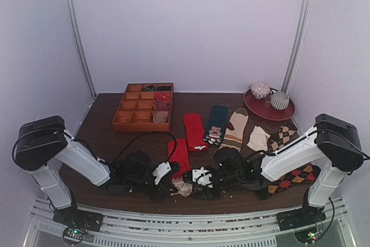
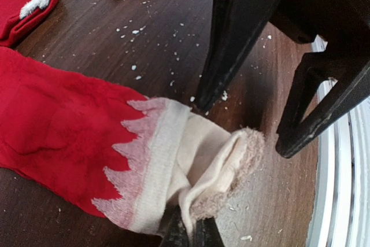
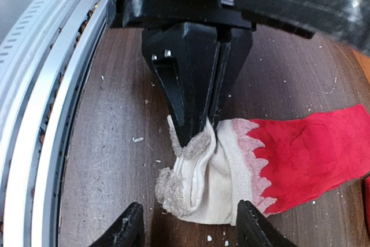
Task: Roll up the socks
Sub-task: Roll a pair of socks at the center of the board.
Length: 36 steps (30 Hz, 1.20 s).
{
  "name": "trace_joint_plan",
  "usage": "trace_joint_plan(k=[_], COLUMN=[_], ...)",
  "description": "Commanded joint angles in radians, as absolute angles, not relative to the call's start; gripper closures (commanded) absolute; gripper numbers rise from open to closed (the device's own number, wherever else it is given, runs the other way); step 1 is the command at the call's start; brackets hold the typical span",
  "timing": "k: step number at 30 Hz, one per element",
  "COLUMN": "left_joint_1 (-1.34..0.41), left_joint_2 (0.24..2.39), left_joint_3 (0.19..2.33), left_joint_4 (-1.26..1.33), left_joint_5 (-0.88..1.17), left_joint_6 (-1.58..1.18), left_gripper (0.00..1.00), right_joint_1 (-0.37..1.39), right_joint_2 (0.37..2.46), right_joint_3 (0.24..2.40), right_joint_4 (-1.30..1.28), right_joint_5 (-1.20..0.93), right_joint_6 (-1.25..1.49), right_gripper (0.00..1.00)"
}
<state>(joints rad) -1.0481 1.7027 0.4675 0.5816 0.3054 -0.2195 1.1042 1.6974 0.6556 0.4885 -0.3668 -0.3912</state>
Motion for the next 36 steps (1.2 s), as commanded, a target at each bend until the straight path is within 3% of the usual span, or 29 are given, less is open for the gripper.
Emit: trace_joint_plan(k=[1, 11, 19, 22, 24, 28, 29, 31, 36], left_joint_1=[-1.054, -1.054, -1.054, -1.054, -1.054, -1.054, -1.054, -1.055, -1.055], left_joint_2=[1.748, 1.769, 1.728, 1.665, 1.601, 1.449, 1.415, 1.356, 1.321], left_joint_3=[0.448, 0.458, 0.440, 0.419, 0.410, 0.396, 0.390, 0.382, 0.380], left_joint_4=[0.419, 0.419, 0.436, 0.448, 0.442, 0.431, 0.430, 0.432, 0.467], left_joint_5=[0.326, 0.334, 0.321, 0.293, 0.274, 0.243, 0.232, 0.216, 0.223], left_joint_6=[-0.224, -0.227, -0.226, -0.213, -0.191, -0.126, -0.112, -0.090, -0.053], left_gripper=[1.00, 1.00, 1.00, 0.84, 0.71, 0.28, 0.22, 0.15, 0.15], right_joint_1=[1.128, 1.165, 1.169, 1.152, 1.131, 1.056, 1.035, 1.011, 0.978], right_joint_2=[1.752, 1.807, 1.836, 1.838, 1.843, 1.869, 1.877, 1.888, 1.932], right_joint_3=[0.674, 0.701, 0.714, 0.729, 0.745, 0.795, 0.803, 0.825, 0.917], right_joint_4=[0.508, 0.516, 0.450, 0.388, 0.346, 0.281, 0.274, 0.250, 0.186], right_joint_5=[-0.313, -0.291, -0.174, -0.206, -0.277, -0.514, -0.577, -0.675, -0.914], right_joint_6=[-0.436, -0.419, -0.305, -0.219, -0.169, -0.009, 0.031, 0.124, 0.379], right_gripper=[0.47, 0.54, 0.87, 0.98, 1.00, 1.00, 1.00, 1.00, 1.00])
